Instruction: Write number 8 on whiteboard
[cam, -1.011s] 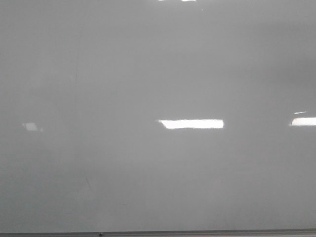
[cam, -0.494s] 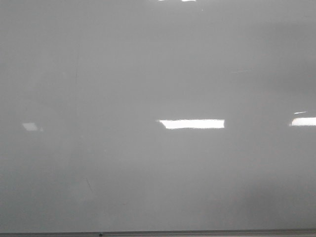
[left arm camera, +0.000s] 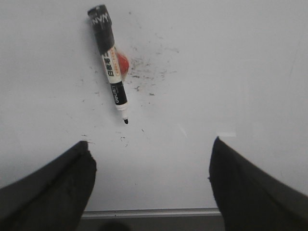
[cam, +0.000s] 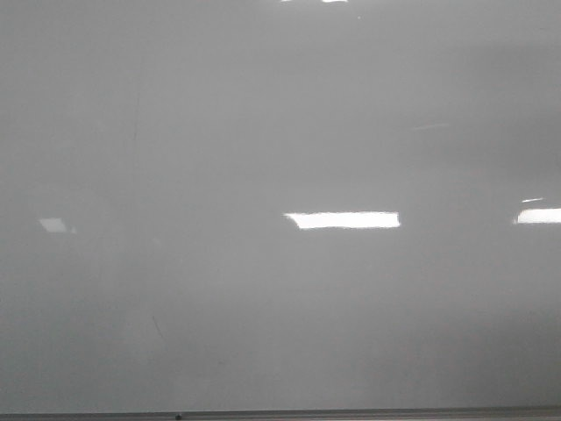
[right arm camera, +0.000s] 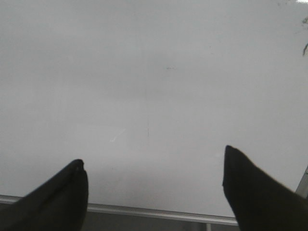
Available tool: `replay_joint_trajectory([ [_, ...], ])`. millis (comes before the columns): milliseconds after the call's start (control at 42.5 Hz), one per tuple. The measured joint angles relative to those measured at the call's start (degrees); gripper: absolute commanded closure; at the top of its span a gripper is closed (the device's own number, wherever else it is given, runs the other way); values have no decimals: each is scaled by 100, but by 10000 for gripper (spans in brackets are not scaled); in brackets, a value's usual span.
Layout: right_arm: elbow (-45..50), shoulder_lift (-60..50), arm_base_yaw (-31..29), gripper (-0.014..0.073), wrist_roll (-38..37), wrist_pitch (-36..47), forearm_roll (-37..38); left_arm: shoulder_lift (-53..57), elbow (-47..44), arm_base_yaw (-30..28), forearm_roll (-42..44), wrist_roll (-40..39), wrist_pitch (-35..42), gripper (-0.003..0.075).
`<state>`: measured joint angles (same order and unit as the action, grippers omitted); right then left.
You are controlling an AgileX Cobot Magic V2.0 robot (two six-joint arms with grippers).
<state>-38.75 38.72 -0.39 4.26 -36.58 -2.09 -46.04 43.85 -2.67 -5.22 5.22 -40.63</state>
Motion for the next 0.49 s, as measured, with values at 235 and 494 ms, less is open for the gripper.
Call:
replay_joint_trajectory([
  [235, 0, 0, 0, -18, 10, 0, 0, -985, 0, -133, -52, -135, 695, 209],
  [494, 0, 0, 0, -18, 10, 0, 0, -1913, 0, -239, -126, -147, 1420, 209],
])
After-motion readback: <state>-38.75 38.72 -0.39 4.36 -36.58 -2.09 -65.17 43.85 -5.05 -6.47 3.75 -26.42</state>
